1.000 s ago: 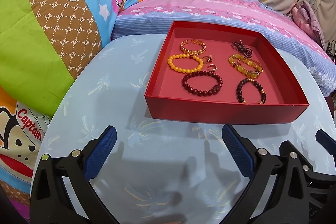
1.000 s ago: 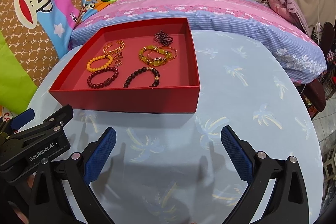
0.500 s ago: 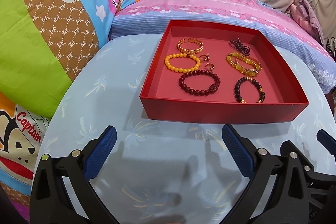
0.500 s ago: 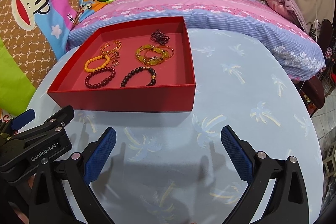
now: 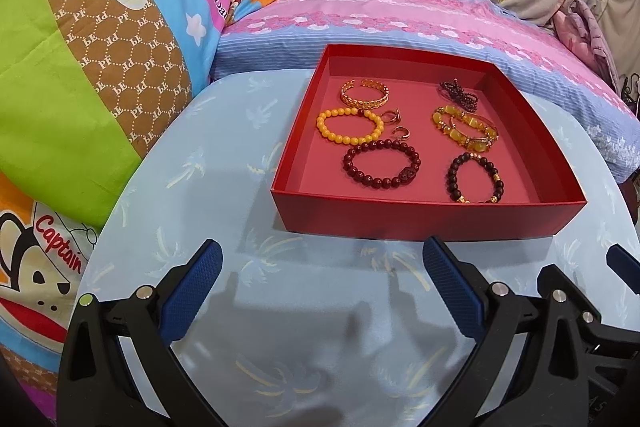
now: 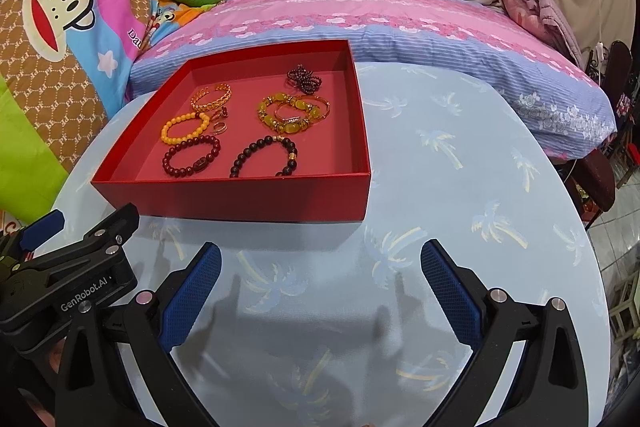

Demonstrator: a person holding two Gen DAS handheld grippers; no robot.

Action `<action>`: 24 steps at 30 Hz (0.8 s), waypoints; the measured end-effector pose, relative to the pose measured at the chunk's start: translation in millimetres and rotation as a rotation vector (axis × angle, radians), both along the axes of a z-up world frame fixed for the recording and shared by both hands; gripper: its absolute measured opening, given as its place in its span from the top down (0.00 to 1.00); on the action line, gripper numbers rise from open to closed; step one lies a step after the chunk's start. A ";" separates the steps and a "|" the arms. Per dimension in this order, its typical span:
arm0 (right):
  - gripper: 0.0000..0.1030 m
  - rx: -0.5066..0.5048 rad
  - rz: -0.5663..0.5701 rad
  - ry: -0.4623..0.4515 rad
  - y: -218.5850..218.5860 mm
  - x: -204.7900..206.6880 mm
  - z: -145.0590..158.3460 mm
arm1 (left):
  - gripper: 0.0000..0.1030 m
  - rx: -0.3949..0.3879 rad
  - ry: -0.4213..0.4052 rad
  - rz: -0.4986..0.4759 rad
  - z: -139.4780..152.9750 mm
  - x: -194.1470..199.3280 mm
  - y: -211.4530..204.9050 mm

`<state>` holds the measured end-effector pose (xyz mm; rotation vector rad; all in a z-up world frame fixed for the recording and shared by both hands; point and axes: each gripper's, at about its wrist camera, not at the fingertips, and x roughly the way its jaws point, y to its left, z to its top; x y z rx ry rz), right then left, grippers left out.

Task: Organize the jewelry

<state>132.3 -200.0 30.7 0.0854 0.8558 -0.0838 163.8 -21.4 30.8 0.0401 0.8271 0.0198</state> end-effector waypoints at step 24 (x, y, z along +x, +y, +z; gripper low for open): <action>0.06 -0.019 0.000 -0.007 2.3 3.6 5.5 | 0.07 0.017 -0.005 0.003 2.6 -0.5 1.5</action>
